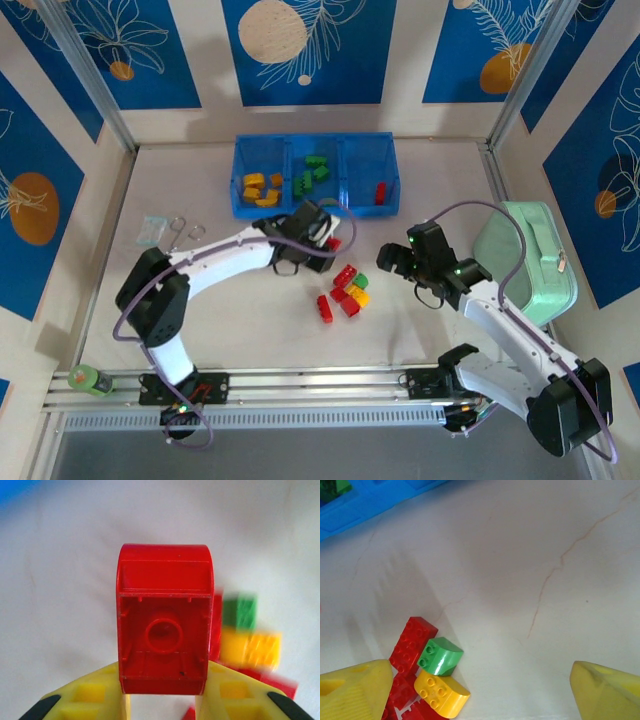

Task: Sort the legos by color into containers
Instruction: Pick up the lego from the middle-left of the table, then place the lego in the container.

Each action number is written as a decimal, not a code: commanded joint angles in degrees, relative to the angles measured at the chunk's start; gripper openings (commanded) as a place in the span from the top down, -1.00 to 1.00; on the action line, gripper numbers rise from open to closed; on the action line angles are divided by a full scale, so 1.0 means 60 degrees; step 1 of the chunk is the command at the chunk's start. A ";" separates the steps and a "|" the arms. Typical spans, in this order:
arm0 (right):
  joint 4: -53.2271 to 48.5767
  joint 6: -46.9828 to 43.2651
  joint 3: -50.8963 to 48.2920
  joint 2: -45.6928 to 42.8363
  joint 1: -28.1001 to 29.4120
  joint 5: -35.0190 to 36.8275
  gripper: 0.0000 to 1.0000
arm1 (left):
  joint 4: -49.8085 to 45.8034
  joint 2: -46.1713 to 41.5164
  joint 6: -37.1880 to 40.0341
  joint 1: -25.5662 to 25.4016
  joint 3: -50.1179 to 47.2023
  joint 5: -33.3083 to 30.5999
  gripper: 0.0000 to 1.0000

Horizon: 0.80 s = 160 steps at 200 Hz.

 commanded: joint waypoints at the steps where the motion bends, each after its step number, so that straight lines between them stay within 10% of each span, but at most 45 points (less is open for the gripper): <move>1: -0.0673 0.0313 -0.0161 -0.0373 -0.0199 0.0445 -0.84 | -0.0418 0.1138 0.0579 0.0243 0.1858 0.0090 0.41; 108: -0.0883 -0.0065 -0.1230 -0.2009 -0.0758 -0.0918 -0.83 | -0.2392 0.6611 0.0603 0.1228 1.0367 -0.0185 0.37; 135: -0.0898 -0.0332 -0.0970 -0.1902 -0.0306 -0.0787 -0.84 | -0.2700 0.6787 0.0585 0.1360 1.1250 -0.0085 -0.38; 160: -0.0939 -0.0573 -0.0640 -0.1783 0.0155 -0.0531 -0.85 | -0.2875 0.5950 0.0665 0.1302 1.0880 -0.0033 -0.47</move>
